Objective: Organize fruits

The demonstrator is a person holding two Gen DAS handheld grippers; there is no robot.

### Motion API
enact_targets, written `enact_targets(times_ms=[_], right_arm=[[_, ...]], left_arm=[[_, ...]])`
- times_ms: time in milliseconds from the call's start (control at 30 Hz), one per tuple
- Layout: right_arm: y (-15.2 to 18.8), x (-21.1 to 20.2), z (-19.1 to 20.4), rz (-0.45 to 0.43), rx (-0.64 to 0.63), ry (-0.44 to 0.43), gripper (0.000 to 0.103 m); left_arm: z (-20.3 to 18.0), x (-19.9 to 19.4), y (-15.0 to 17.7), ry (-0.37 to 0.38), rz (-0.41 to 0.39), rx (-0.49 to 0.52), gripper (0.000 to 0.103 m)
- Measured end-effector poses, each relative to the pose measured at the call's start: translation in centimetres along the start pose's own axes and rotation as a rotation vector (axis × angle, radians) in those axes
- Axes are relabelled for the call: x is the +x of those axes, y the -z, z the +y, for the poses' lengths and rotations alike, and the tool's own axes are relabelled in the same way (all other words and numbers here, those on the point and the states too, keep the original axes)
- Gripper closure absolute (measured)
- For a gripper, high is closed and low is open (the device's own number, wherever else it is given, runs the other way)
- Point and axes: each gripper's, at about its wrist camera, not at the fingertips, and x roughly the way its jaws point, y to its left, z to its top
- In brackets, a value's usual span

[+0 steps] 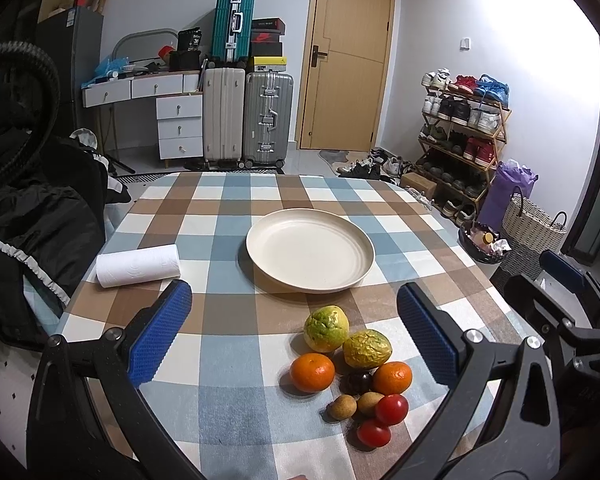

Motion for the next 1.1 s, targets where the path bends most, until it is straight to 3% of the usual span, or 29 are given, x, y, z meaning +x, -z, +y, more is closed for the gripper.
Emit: enact_targets(times_ms=[500, 1100], right_arm=[[1.2, -0.3, 0.6, 0.013, -0.021, -0.045, 0.000], [7.2, 2.3, 2.8, 0.169, -0.026, -0.203, 0.000]], left_arm=[[0.1, -0.1, 0.2, 0.000, 0.006, -0.002, 0.000], [1.6, 1.2, 2.6, -0.024, 0.056, -0.001, 0.000]])
